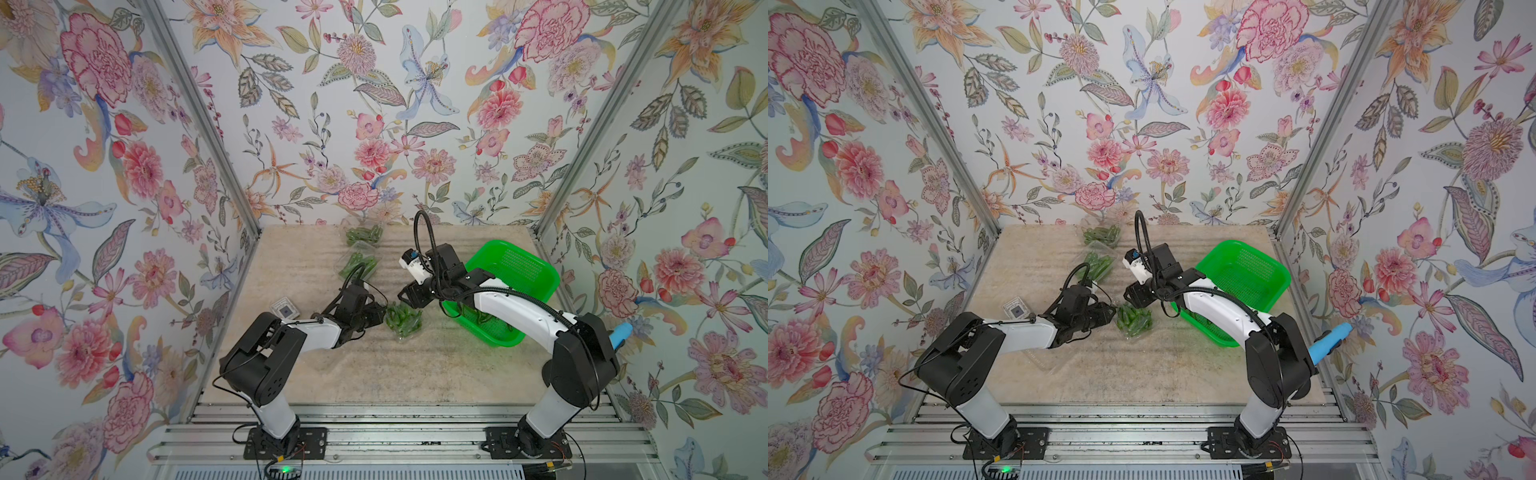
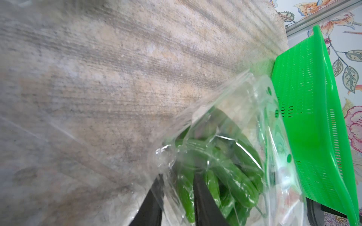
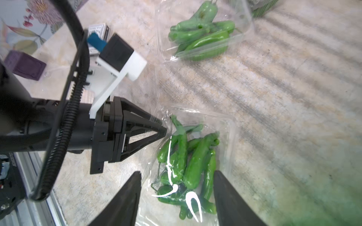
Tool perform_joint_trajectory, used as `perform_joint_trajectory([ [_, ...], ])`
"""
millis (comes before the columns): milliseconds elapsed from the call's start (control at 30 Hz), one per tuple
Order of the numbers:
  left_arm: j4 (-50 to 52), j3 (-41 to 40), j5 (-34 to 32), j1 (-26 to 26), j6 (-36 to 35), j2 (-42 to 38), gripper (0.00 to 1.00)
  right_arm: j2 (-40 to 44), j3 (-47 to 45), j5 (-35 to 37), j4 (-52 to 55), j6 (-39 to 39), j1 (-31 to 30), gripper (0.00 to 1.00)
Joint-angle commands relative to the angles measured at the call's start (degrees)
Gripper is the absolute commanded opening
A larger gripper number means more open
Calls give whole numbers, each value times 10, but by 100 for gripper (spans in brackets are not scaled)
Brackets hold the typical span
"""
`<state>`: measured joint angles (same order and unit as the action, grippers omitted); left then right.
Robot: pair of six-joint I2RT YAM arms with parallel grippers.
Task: Take small green peppers out of containers
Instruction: Open the packing box at the center of the board.
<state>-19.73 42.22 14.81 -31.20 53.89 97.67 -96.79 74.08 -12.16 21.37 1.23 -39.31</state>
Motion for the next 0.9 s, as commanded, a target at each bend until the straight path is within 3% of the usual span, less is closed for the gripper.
perform_joint_trajectory([
  [0,22,7,-10,1,8,-4,28,-9,-35,85,31,5,-36,57],
  [200,20,7,-8,1,9,-1,27,-33,-36,115,25,-19,-91,55],
  [533,13,9,4,1,7,10,25,-90,-8,168,15,-58,-121,54],
  [867,0,7,12,3,9,17,24,-95,-33,230,-2,-91,-142,45],
])
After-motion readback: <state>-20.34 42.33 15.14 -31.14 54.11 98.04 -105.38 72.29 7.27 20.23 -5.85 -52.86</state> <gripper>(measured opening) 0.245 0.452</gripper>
